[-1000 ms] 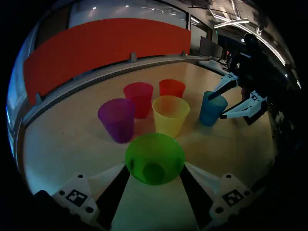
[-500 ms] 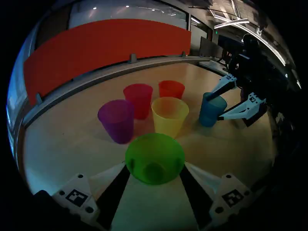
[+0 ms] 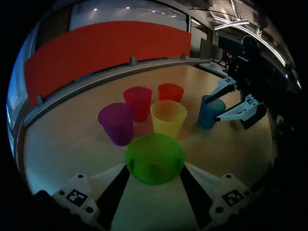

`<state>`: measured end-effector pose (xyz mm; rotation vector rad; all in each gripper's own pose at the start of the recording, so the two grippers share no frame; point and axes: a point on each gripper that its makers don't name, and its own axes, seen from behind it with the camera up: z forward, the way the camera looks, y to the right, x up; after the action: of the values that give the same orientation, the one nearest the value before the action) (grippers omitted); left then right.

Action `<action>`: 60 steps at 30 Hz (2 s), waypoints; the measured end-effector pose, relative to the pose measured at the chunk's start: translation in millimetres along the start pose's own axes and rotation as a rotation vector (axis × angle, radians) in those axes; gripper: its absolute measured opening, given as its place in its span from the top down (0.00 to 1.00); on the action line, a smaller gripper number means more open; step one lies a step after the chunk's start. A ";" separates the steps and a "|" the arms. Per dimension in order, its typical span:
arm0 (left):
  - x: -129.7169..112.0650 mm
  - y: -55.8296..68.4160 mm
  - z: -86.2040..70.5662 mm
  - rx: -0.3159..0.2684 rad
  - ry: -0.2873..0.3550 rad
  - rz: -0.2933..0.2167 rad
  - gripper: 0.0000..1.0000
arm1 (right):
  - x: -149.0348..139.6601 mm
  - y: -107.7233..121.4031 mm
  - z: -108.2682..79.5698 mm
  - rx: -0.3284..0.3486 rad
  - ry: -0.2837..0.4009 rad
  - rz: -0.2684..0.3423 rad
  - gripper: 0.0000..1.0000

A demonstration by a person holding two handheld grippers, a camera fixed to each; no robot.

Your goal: Pour water

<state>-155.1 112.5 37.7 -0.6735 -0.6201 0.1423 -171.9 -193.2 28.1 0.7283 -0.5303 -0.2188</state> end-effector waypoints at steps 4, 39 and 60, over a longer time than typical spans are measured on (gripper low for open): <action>3.7 1.9 -3.3 0.002 0.011 -0.001 0.16 | -1.2 0.3 -4.1 -0.005 0.000 -0.006 0.09; 87.7 32.9 -83.7 0.048 0.300 0.020 0.16 | 78.3 -20.2 -99.3 -0.057 0.249 0.009 0.09; 124.5 54.5 -105.4 0.040 0.409 0.030 0.16 | 106.3 -27.0 -131.8 -0.059 0.387 -0.010 0.09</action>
<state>10.9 137.5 0.6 -0.6498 -0.2136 0.0417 -12.0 -176.4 -31.6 0.6944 -0.1518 -0.0979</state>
